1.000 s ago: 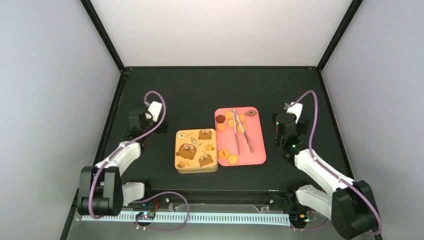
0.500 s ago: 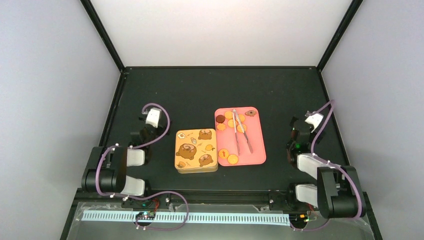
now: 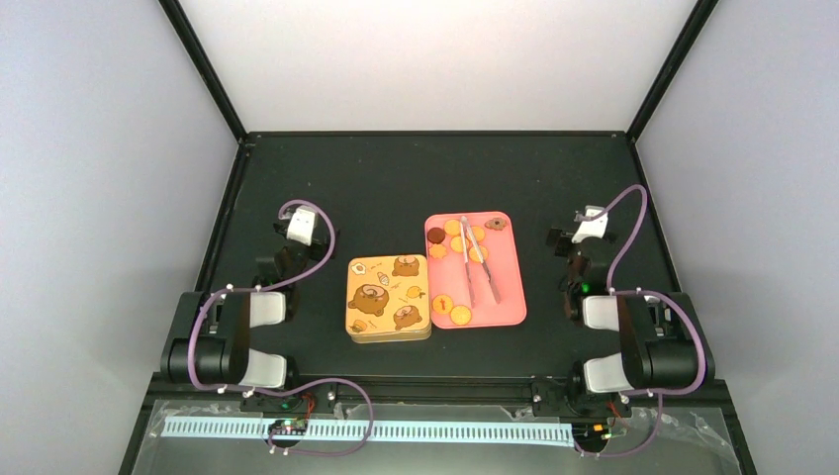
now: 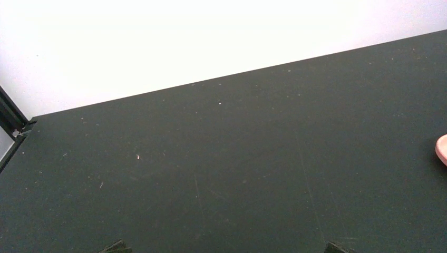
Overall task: Pack the cookies
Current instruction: Reset both arms
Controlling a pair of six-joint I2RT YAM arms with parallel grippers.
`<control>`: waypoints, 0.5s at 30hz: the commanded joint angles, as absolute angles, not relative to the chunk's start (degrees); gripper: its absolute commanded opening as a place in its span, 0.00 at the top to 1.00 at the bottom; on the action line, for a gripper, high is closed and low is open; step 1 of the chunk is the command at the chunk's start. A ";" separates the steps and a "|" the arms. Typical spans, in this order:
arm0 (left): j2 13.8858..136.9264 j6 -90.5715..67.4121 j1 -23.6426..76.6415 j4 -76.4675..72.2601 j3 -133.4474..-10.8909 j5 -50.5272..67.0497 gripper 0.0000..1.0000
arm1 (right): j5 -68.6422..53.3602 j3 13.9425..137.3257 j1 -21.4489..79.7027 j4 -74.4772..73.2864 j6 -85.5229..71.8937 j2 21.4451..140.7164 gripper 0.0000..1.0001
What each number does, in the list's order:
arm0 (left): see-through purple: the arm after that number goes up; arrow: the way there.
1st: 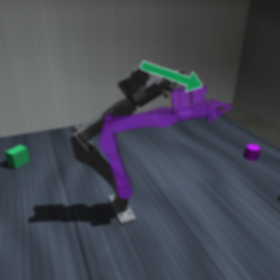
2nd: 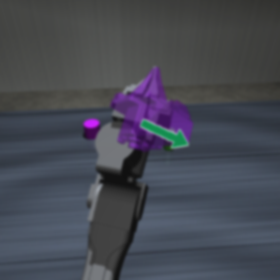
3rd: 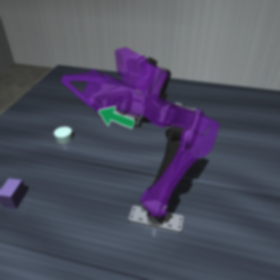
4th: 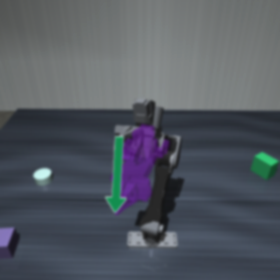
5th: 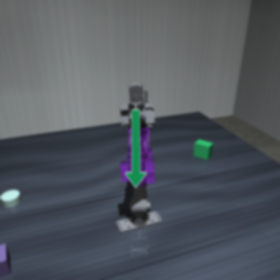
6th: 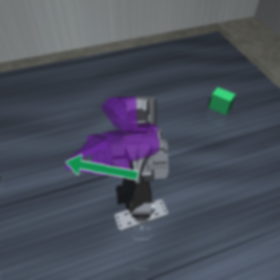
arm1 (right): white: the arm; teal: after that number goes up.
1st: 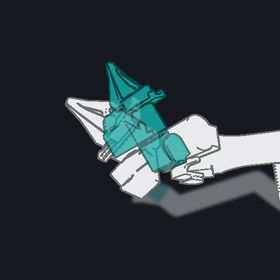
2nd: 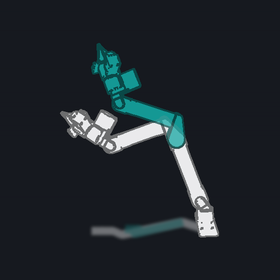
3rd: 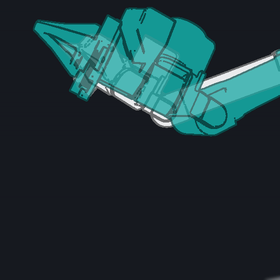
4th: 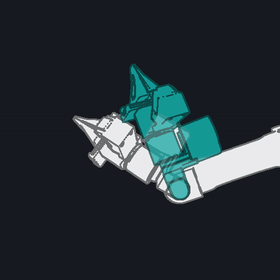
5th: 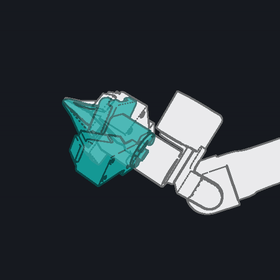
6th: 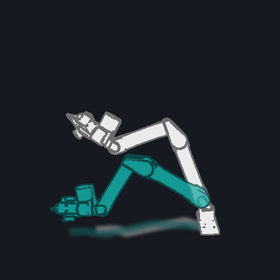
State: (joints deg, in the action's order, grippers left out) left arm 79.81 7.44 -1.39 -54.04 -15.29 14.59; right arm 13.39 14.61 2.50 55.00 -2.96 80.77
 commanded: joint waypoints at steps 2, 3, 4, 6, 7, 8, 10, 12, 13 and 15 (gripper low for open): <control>79.01 7.12 -1.45 -55.72 -16.35 15.38 0.01 | 10.18 15.59 2.41 59.15 -1.26 80.01 0.00; 79.00 7.12 -1.48 -55.70 -16.31 15.38 0.01 | 10.16 15.37 2.42 60.08 -1.19 80.33 0.00; 79.01 7.12 -1.49 -55.68 -16.29 15.36 0.01 | 10.19 15.23 2.40 60.59 -1.16 80.43 0.00; 79.01 7.10 -1.49 -55.80 -16.26 15.29 0.01 | 10.19 15.57 2.44 59.26 -1.30 80.07 0.00; 79.01 7.12 -1.46 -55.78 -16.26 15.33 0.01 | 10.16 15.57 2.39 59.53 -1.32 80.18 0.00; 79.13 7.17 -1.39 -55.66 -16.37 15.33 0.01 | 10.13 15.48 2.45 59.88 -1.32 80.31 0.00; 79.36 7.29 -1.40 -56.30 -16.29 15.47 0.01 | 10.19 15.55 2.44 59.54 -1.32 80.21 0.00; 79.28 7.23 -1.39 -56.19 -16.26 15.38 0.01 | 10.15 15.56 2.43 59.51 -1.32 80.20 0.00; 79.32 7.25 -1.38 -56.17 -16.26 15.38 0.01 | 10.18 15.56 2.39 59.48 -1.32 80.16 0.00; 79.34 7.23 -1.35 -56.18 -16.26 15.38 0.01 | 10.18 15.56 2.44 59.47 -1.32 80.16 0.00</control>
